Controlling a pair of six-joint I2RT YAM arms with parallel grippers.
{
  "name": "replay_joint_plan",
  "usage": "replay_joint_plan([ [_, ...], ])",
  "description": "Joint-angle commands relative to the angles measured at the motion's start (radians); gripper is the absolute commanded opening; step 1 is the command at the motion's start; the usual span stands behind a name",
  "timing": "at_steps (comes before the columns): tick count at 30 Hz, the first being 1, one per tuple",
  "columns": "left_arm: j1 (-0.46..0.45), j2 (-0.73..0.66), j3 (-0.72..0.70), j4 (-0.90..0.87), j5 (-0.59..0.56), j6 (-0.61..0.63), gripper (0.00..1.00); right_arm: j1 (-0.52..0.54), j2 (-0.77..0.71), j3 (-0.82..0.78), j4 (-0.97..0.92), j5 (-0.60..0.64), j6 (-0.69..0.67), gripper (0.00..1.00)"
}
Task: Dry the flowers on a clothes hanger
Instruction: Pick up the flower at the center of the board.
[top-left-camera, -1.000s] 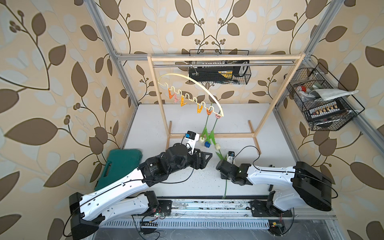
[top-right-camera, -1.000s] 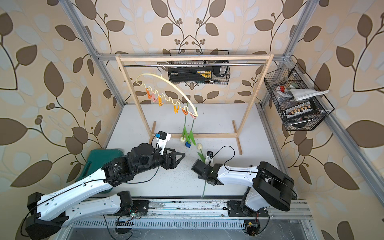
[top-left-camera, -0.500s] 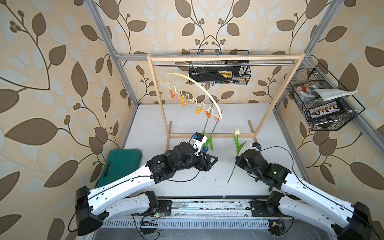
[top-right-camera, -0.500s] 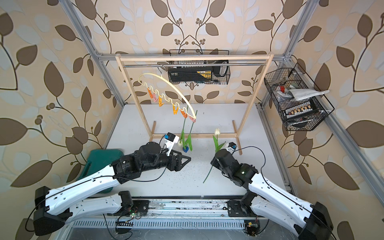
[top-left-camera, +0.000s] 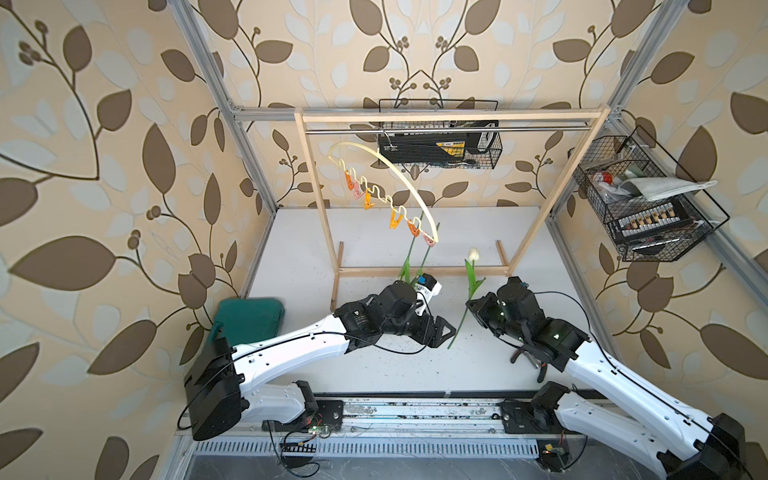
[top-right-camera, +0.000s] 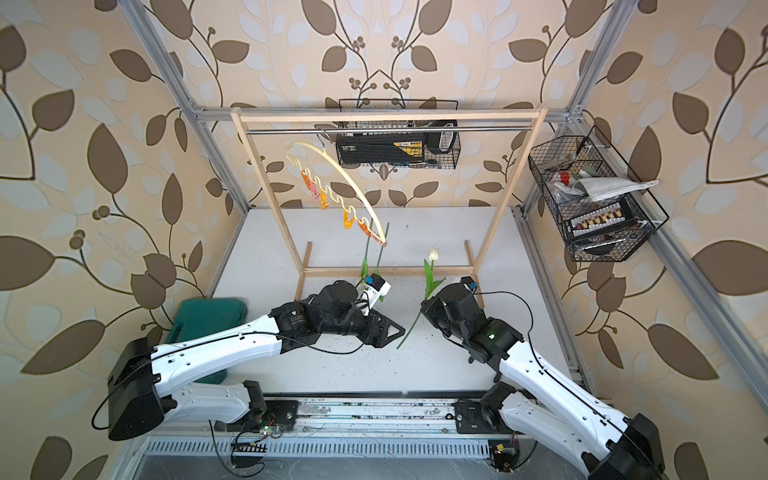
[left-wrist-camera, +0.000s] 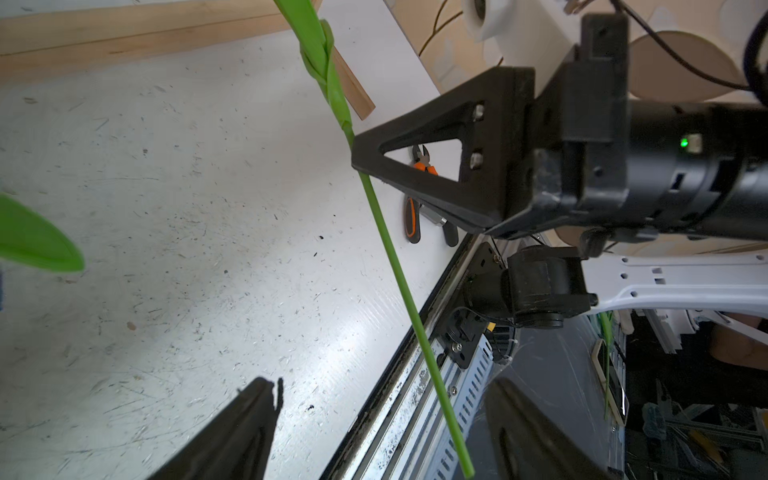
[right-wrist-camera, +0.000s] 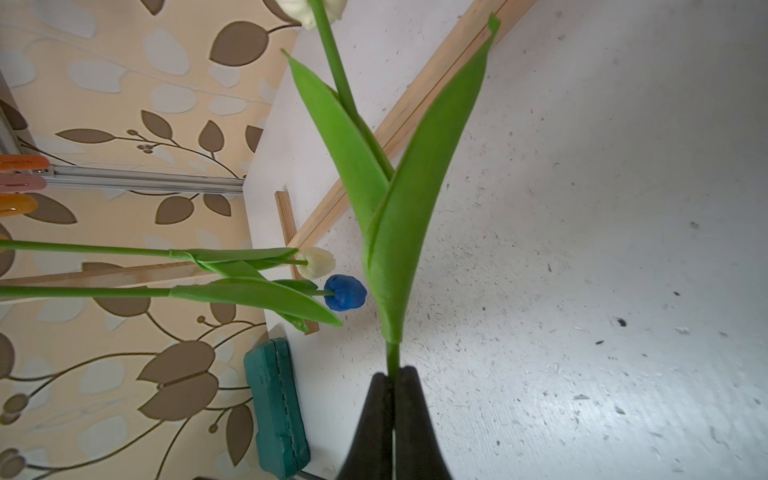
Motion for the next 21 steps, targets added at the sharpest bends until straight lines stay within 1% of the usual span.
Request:
replay_joint_plan([
  [1, -0.004, 0.03, 0.036, 0.103, 0.073, -0.036, 0.81, 0.008, 0.01, 0.035, 0.008, -0.002, -0.005, 0.0],
  [5, -0.007, 0.077, 0.039, 0.14, 0.105, -0.068, 0.75, 0.015, 0.007, 0.048, 0.0, 0.019, -0.016, 0.0],
  [9, -0.011, 0.116, 0.061, 0.14, 0.126, -0.081, 0.63, 0.022, 0.019, 0.062, -0.003, 0.03, -0.028, 0.0],
  [11, -0.015, 0.124, 0.064, 0.144, 0.128, -0.082, 0.59, 0.028, 0.025, 0.068, -0.003, 0.034, -0.033, 0.0],
  [13, -0.017, 0.118, 0.058, 0.151, 0.12, -0.087, 0.57, 0.033, 0.025, 0.07, -0.003, 0.042, -0.033, 0.0],
  [16, -0.017, 0.114, 0.058, 0.148, 0.115, -0.087, 0.5, 0.041, 0.028, 0.078, -0.005, 0.049, -0.043, 0.0],
  [20, -0.019, 0.117, 0.059, 0.144, 0.113, -0.087, 0.36, 0.048, 0.028, 0.082, -0.007, 0.057, -0.049, 0.0],
  [21, -0.019, 0.118, 0.06, 0.144, 0.113, -0.089, 0.33, 0.05, 0.028, 0.082, -0.009, 0.056, -0.05, 0.0],
])
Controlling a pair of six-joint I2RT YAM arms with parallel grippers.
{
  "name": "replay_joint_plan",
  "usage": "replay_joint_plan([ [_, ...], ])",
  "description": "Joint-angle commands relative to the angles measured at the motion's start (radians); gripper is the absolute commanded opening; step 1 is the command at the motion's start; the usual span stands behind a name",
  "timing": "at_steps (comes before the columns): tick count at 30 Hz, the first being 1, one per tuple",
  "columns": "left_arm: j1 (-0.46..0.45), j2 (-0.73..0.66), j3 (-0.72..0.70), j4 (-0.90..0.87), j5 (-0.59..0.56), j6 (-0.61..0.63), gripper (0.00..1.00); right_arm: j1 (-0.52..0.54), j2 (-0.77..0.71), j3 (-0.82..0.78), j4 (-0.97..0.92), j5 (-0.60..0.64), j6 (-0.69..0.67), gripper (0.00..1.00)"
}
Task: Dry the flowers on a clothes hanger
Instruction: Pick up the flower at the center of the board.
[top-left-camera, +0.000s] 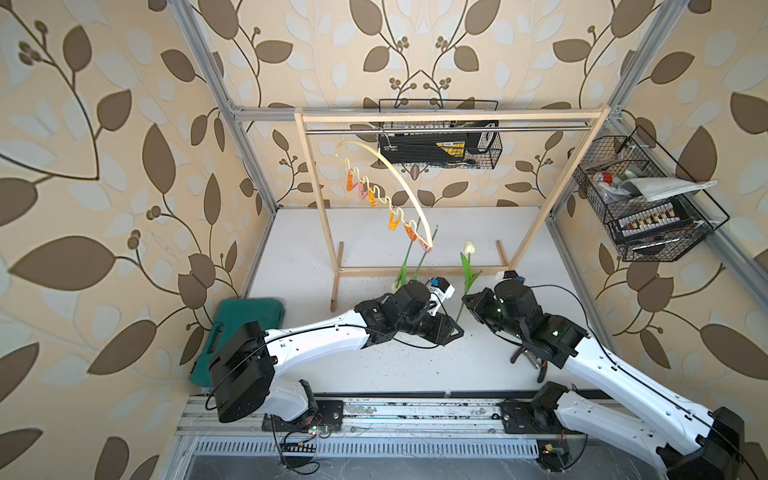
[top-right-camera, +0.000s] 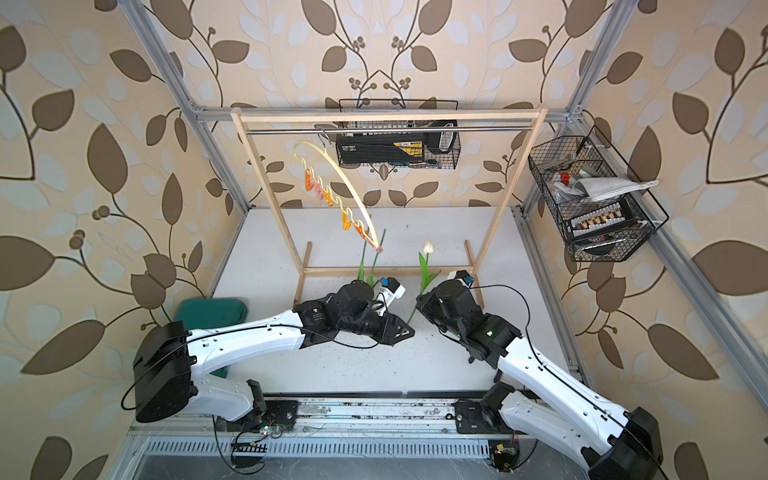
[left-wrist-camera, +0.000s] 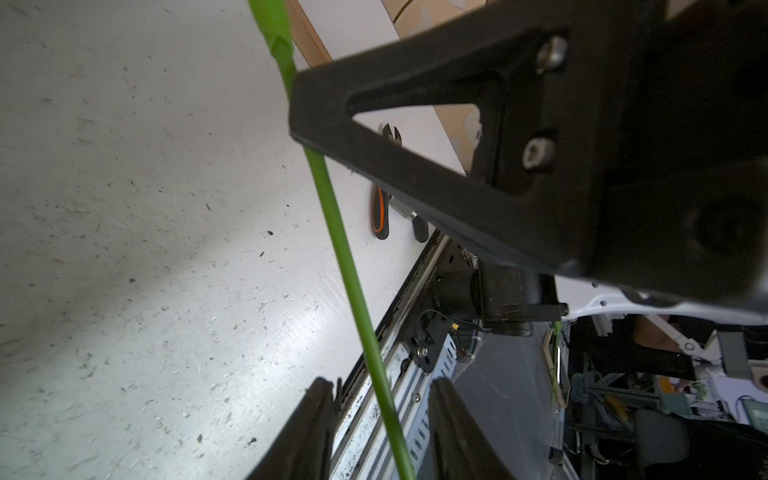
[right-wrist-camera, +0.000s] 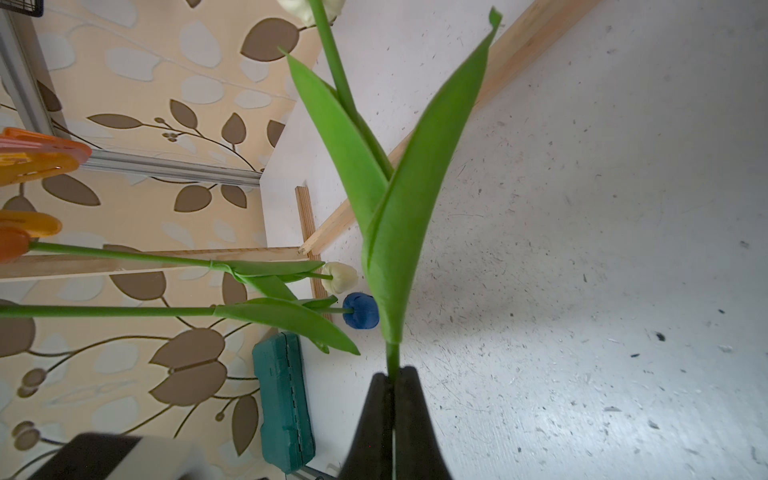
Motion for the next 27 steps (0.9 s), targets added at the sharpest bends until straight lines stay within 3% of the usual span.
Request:
replay_joint_plan([
  [1, -0.01, -0.01, 0.039, 0.03, 0.011, 0.003, 0.31, 0.01, 0.002, 0.03, -0.011, 0.027, -0.021, 0.0],
  [7, -0.009, -0.021, 0.042, 0.021, 0.003, 0.003, 0.21, 0.019, 0.004, 0.036, -0.013, 0.033, -0.028, 0.0],
  [18, -0.008, -0.06, 0.072, -0.093, -0.062, -0.013, 0.13, 0.025, 0.004, 0.05, -0.023, 0.032, -0.052, 0.03],
  [21, -0.008, -0.066, 0.09, -0.135, -0.071, -0.014, 0.12, 0.025, 0.004, 0.048, -0.024, 0.029, -0.054, 0.1],
  [27, 0.006, -0.057, 0.178, -0.313, -0.063, -0.016, 0.07, 0.025, -0.034, 0.069, -0.081, -0.006, -0.159, 0.45],
])
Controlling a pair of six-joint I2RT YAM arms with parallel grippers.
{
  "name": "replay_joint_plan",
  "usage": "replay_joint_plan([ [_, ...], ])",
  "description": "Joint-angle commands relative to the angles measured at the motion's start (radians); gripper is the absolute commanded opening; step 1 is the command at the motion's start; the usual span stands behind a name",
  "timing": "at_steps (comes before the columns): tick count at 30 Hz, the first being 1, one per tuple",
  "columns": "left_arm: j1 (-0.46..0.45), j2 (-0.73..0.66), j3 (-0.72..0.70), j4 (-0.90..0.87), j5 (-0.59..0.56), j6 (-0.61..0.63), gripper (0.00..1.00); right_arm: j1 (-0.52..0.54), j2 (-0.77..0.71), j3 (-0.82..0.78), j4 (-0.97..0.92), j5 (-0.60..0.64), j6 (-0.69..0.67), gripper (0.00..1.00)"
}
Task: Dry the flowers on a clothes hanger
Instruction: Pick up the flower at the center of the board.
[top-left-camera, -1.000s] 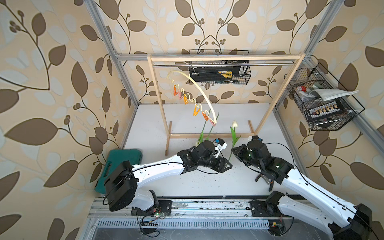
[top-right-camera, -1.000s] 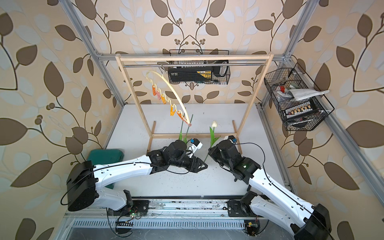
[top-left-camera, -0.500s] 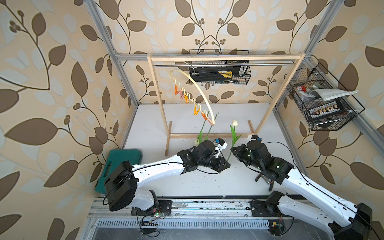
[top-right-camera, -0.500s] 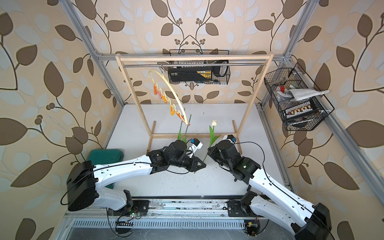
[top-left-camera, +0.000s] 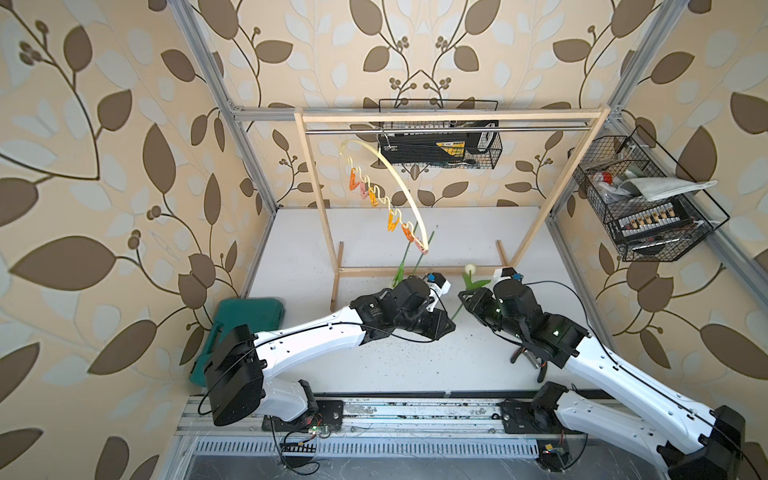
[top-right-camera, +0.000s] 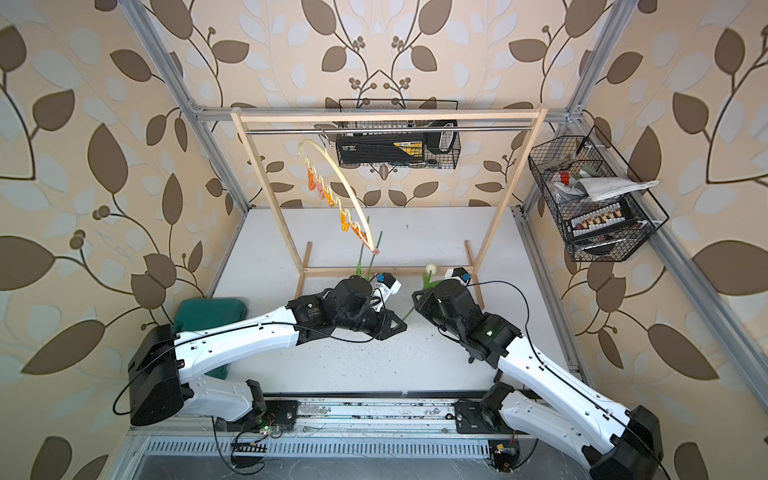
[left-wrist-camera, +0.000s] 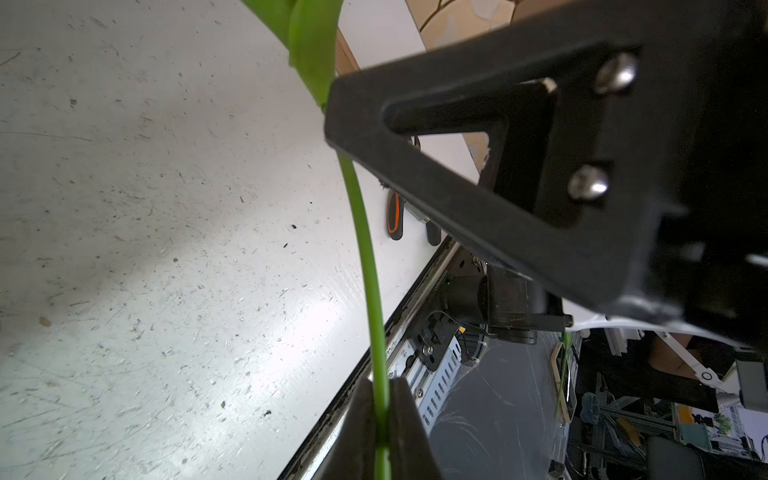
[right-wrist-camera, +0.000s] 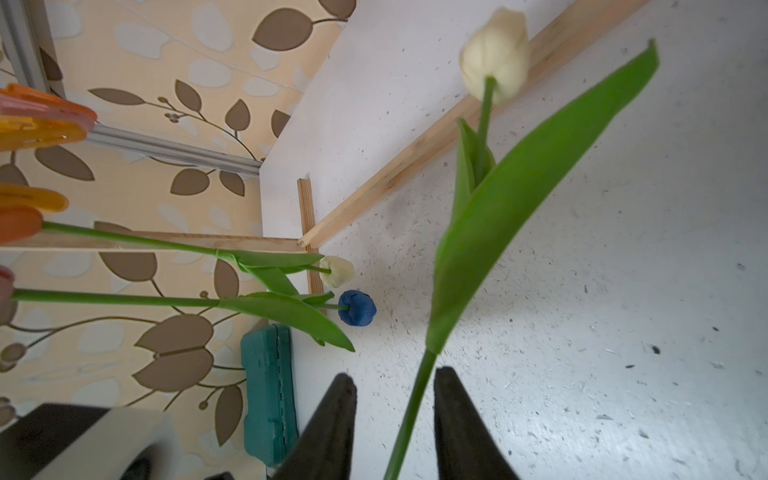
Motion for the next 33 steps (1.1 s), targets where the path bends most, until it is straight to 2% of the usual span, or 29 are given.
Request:
replay_joint_plan([
  [1, 0.013, -0.019, 0.112, -0.174, 0.017, 0.009, 0.05, 0.005, -0.052, 0.053, -0.092, -0.026, -0.128, 0.49],
  [4, 0.036, -0.005, 0.216, -0.378, 0.063, 0.016, 0.04, 0.004, -0.133, 0.086, -0.24, -0.016, -0.291, 0.57],
  [7, 0.052, -0.008, 0.275, -0.494, 0.132, 0.01, 0.03, 0.005, -0.21, 0.105, -0.317, -0.01, -0.431, 0.62],
  [12, 0.074, -0.02, 0.36, -0.632, 0.205, 0.006, 0.03, 0.005, -0.186, 0.174, -0.4, -0.06, -0.638, 0.66],
  [17, 0.114, -0.034, 0.426, -0.733, 0.326, 0.023, 0.03, 0.005, -0.106, 0.21, -0.351, -0.115, -0.835, 0.64],
  [22, 0.172, -0.053, 0.454, -0.817, 0.459, 0.026, 0.03, 0.056, -0.105, 0.189, -0.176, -0.304, -0.97, 0.61],
  [27, 0.221, -0.067, 0.428, -0.842, 0.575, 0.015, 0.02, 0.104, -0.111, 0.163, -0.081, -0.416, -1.056, 0.61],
  [33, 0.254, -0.095, 0.422, -0.843, 0.648, 0.004, 0.02, 0.165, -0.077, 0.141, -0.033, -0.317, -1.141, 0.58],
])
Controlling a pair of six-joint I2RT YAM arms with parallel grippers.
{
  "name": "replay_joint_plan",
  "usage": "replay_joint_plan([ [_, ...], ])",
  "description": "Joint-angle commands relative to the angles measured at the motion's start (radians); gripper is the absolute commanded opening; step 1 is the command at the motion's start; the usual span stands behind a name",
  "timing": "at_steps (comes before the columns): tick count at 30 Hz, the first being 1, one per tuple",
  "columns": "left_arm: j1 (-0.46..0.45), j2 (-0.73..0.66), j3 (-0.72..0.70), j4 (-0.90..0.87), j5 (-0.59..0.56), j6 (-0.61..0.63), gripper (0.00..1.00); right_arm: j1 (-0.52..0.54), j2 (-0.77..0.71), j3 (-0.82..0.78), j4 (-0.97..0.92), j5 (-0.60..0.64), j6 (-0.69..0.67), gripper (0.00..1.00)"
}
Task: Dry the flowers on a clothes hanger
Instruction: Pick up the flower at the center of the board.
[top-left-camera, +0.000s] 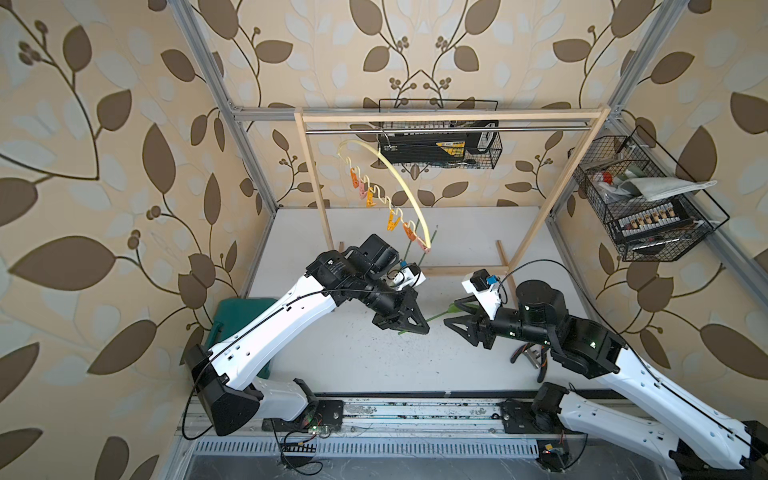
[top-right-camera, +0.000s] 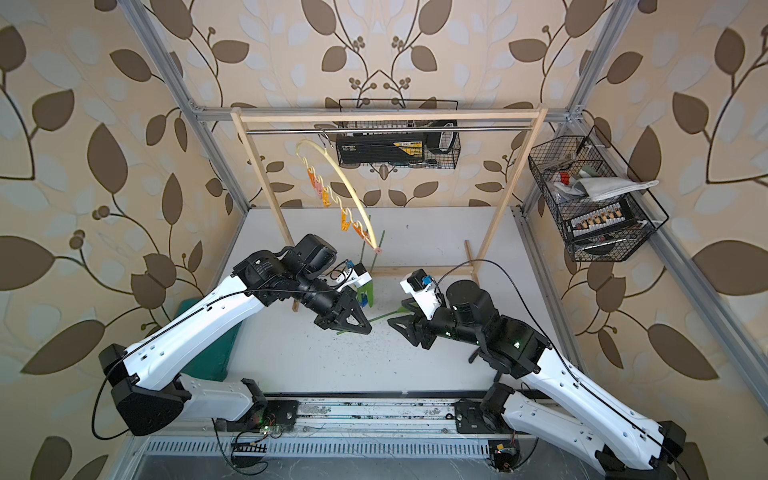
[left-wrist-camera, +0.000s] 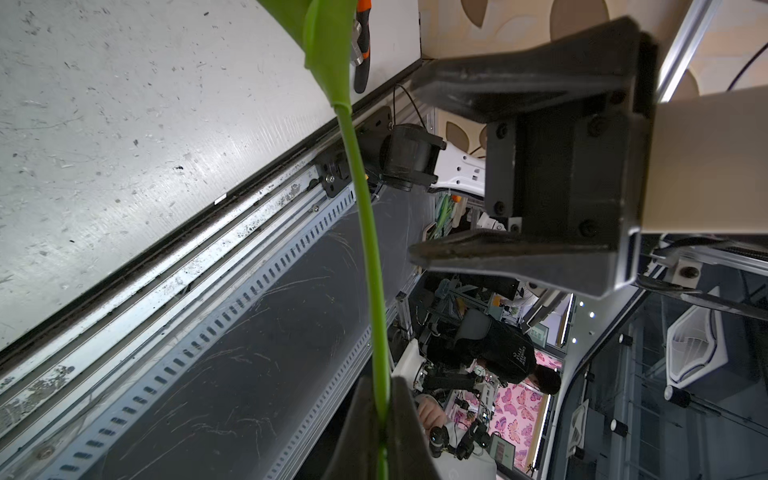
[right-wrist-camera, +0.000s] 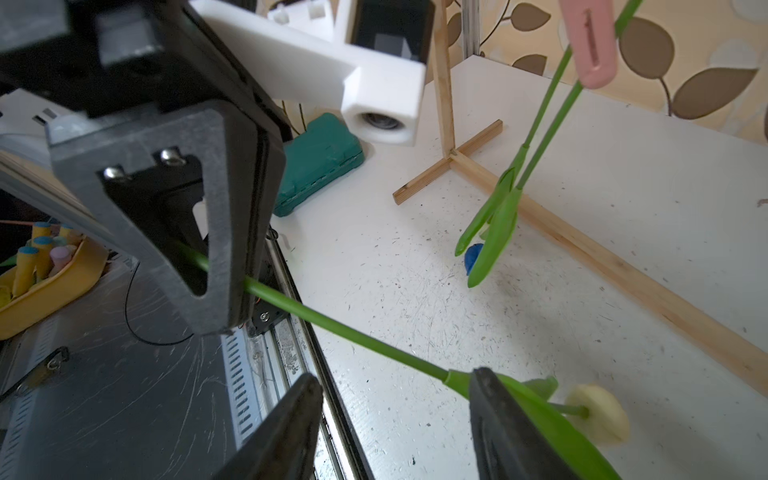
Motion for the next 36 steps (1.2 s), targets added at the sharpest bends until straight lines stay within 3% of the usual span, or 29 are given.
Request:
replay_joint_plan([
  [1, 0.022, -0.046, 0.002, -0.03, 0.097, 0.005, 0.03, 0.025, 0.013, -0.03, 0.059, 0.051, -0.094, 0.58],
  [23, 0.049, -0.05, 0.008, -0.07, 0.154, 0.004, 0.03, 0.097, 0.126, 0.01, 0.1, 0.132, -0.198, 0.37],
  [36, 0.065, -0.05, 0.017, -0.065, 0.175, 0.01, 0.04, 0.174, 0.111, 0.016, 0.082, 0.22, -0.223, 0.13],
])
